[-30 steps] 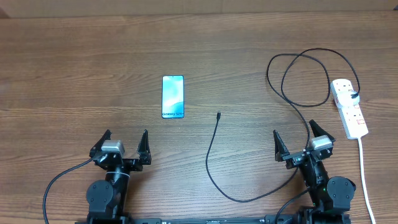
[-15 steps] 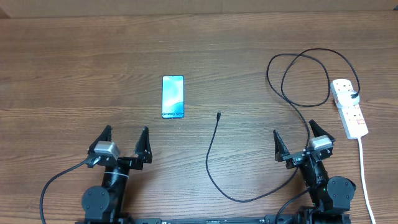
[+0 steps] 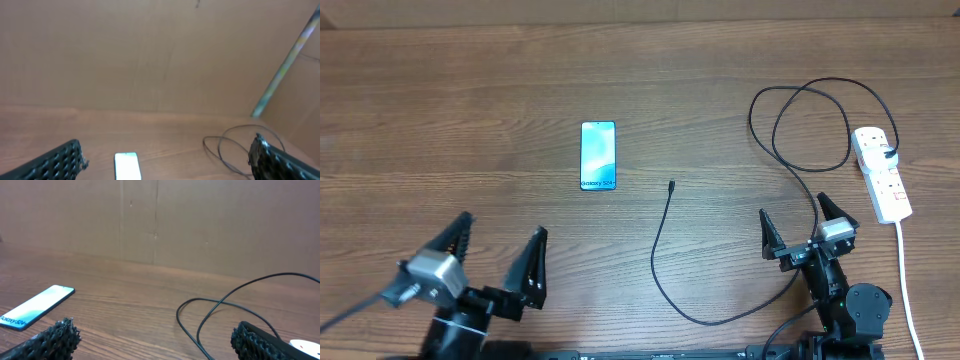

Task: Plug charger to phone and switch on socket
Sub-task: 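Move the left gripper forward over the Galaxy phone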

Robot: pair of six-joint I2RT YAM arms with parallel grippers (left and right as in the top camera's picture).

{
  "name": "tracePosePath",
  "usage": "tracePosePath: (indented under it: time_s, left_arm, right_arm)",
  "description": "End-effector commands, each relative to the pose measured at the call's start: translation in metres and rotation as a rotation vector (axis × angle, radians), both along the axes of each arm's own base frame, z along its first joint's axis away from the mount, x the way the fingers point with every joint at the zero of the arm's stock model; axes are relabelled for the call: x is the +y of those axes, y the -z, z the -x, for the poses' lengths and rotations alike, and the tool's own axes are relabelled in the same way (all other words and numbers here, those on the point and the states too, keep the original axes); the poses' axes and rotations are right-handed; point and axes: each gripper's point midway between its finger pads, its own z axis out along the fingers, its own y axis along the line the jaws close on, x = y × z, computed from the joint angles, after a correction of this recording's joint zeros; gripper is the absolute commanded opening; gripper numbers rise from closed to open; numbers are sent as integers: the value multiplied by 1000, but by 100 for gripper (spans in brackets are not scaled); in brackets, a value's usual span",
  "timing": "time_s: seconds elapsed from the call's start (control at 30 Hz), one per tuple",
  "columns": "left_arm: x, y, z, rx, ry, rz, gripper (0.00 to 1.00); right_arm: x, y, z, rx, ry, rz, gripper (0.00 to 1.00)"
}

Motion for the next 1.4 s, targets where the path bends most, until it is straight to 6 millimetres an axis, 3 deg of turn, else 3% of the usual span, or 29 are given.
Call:
tracePosePath:
  time_s: [0.0,0.17,0.33,0.43,0.7,0.73,0.77,0.8,0.83,1.03,1.23,1.37]
  left_arm:
    - [-5,-26,-14,82,31,-50,100]
    - [-21,-54,-36,296,136,-102,100]
    - [-22,-50,-67,542,171,-167,100]
    - [-24,-31,-88,702,186,-154,100]
    - [-44,54,-123,1132,314,-54,100]
    - [-46,62,-128,1158,328,-59,94]
    - [-48,71,-132,1187,339,-59,78]
    - [-50,82,-138,1228,345,-55,34]
    - [-51,89,-141,1253,349,-54,4]
    - [-65,140,-155,1430,373,-57,4]
    - [-66,184,-163,1564,314,-150,4]
    - [-65,212,-168,1636,236,-224,52]
  right_arm:
    - [1,1,0,-6,-8,1,100]
    - [1,1,0,-6,-8,1,100]
    - [1,1,0,-6,-8,1,100]
    - [1,1,0,-6,-8,1,100]
    - [1,1,0,-6,-8,1,100]
    - [1,1,0,-6,-8,1,100]
    - [1,1,0,-6,-8,1,100]
    - [1,1,0,-6,-8,1,100]
    - [1,1,0,-6,-8,1,100]
    - [1,1,0,-6,-8,1,100]
    - [1,1,0,-6,-8,1,100]
    - [1,1,0,-6,-8,1,100]
